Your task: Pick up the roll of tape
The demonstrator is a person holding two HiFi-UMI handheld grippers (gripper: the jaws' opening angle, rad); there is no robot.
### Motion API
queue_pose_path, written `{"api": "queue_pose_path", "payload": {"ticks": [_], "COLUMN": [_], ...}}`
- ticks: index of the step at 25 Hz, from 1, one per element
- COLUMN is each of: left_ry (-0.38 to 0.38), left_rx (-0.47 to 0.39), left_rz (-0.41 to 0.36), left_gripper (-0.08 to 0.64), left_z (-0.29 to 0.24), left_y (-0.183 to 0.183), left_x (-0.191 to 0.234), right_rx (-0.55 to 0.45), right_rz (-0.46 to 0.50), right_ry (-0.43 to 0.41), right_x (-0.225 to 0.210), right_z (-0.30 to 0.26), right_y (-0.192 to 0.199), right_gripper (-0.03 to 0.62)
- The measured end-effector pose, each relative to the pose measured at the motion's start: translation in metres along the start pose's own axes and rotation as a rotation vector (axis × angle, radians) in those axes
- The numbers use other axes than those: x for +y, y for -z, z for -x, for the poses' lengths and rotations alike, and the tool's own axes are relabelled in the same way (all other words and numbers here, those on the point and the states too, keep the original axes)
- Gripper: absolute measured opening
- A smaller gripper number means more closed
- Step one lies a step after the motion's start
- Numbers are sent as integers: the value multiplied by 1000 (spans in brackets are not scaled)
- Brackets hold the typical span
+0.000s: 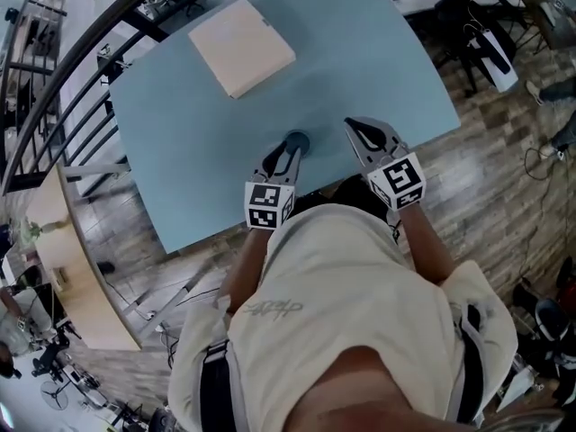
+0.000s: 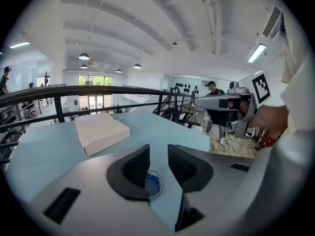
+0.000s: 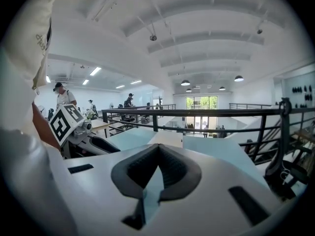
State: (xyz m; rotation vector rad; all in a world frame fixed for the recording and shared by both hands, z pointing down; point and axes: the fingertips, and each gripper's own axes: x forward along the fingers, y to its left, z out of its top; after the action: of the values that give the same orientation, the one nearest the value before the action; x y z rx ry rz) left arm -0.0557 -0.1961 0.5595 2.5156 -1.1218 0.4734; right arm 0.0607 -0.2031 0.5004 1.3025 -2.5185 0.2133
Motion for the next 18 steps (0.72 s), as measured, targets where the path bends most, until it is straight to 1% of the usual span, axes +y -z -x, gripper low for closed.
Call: {"api": "queue_pose_path", "payload": {"ticks": [4, 8, 15, 18], "left_ry": [-31, -69, -119, -144], "left_rx": [9, 34, 137, 190], "left_rz": [31, 57, 77, 89], "left_gripper": [124, 124, 124, 124], "left_z": [-7, -24, -58, -74], "left_y": [1, 5, 35, 52], "left_x": [6, 7, 3, -2], "right_rx": [15, 27, 39, 56], "right_rz": [-2, 6, 22, 9], "right_ry": [-18, -63, -144, -181], "right_x": [-8, -20, -40, -49], "right_z": [-4, -8, -13, -13], "right_y": [1, 7, 19, 28], "right_gripper": [6, 6, 6, 6]}}
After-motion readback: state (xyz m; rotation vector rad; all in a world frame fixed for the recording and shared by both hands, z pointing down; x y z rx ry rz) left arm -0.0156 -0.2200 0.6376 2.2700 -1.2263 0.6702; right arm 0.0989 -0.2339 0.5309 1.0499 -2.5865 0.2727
